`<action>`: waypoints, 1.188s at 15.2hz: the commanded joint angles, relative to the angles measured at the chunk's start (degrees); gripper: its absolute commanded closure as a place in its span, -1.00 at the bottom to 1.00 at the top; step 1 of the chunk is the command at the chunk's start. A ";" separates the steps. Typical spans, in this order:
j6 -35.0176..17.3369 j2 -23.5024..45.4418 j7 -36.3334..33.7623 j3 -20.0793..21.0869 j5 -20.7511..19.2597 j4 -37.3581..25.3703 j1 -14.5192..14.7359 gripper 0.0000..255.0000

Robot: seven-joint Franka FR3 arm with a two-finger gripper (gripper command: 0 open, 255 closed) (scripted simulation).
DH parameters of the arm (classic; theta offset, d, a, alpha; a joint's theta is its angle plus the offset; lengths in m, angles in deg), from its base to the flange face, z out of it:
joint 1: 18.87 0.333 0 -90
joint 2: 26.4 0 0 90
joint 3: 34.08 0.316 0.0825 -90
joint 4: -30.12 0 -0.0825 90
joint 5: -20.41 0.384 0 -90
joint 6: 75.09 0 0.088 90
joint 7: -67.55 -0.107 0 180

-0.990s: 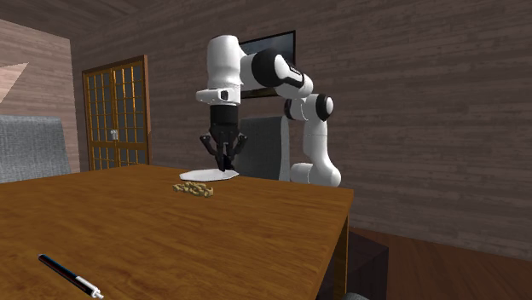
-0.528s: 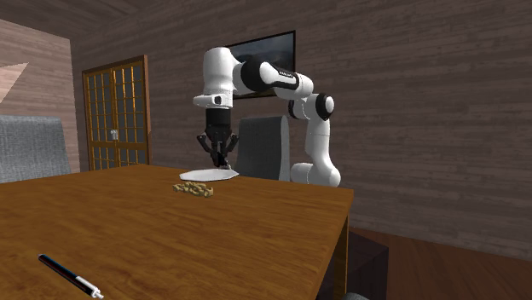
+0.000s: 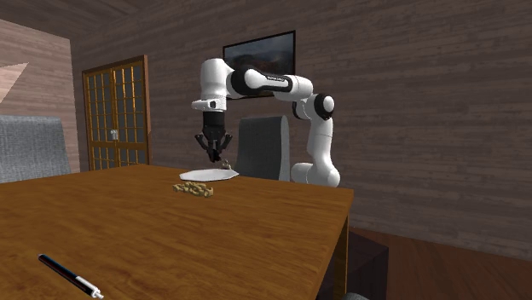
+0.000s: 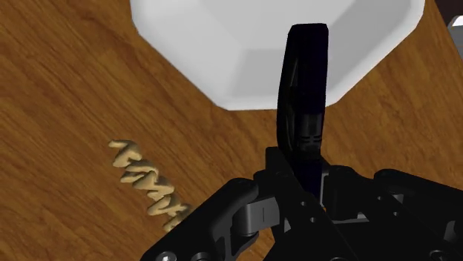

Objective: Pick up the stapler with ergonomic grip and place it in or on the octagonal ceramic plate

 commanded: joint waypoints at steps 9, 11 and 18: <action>-0.22 -0.37 13.98 -8.87 -2.02 0.18 -5.40 1.00; -1.78 -0.63 13.91 -8.90 -2.11 1.99 -5.44 1.00; -7.18 -1.12 13.76 -9.06 -2.35 7.86 -5.58 1.00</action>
